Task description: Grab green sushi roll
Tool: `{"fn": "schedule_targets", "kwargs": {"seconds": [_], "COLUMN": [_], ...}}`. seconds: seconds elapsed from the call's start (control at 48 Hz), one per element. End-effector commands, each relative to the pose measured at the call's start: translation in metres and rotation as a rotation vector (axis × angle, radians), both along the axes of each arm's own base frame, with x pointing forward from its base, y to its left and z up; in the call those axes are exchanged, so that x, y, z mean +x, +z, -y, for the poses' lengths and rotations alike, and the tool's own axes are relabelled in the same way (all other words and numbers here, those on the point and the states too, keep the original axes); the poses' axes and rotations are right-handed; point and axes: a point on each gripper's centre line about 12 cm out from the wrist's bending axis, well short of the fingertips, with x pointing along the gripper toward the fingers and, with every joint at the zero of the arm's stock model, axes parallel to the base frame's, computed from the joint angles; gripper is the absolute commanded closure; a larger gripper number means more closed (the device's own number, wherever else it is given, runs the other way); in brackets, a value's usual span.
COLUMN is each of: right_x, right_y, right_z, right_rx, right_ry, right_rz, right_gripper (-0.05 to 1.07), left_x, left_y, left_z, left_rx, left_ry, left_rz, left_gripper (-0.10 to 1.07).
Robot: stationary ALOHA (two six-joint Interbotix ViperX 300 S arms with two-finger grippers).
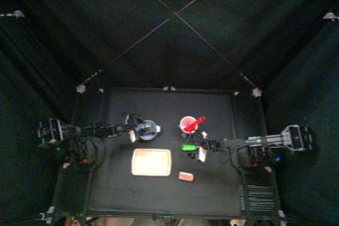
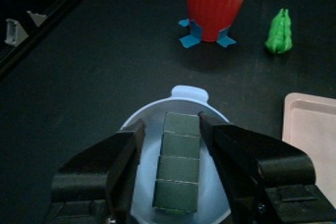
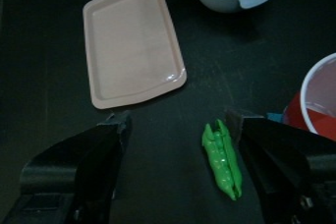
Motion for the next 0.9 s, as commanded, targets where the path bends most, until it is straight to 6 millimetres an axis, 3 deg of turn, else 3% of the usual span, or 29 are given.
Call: {"fn": "schedule_targets", "kwargs": {"seconds": [0.0, 0.438, 0.875], "right_x": [0.002, 0.003, 0.004], "right_y": [0.006, 0.002, -0.002], "right_z": [0.000, 0.000, 0.000], "right_rx": [0.008, 0.010, 0.012], "right_ry": [-0.002, -0.004, -0.005], "right_rz": [0.026, 0.011, -0.003], "right_gripper": [-0.02, -0.02, -0.02], "left_x": [0.006, 0.009, 0.018], "left_y": [0.010, -0.001, -0.013], "left_z": [-0.002, -0.004, -0.003], "left_rx": [0.018, -0.041, -0.030], "left_ry": [-0.002, 0.000, -0.040], "left_rz": [0.036, -0.135, -0.187], "left_gripper": [0.13, 0.13, 0.13]}}
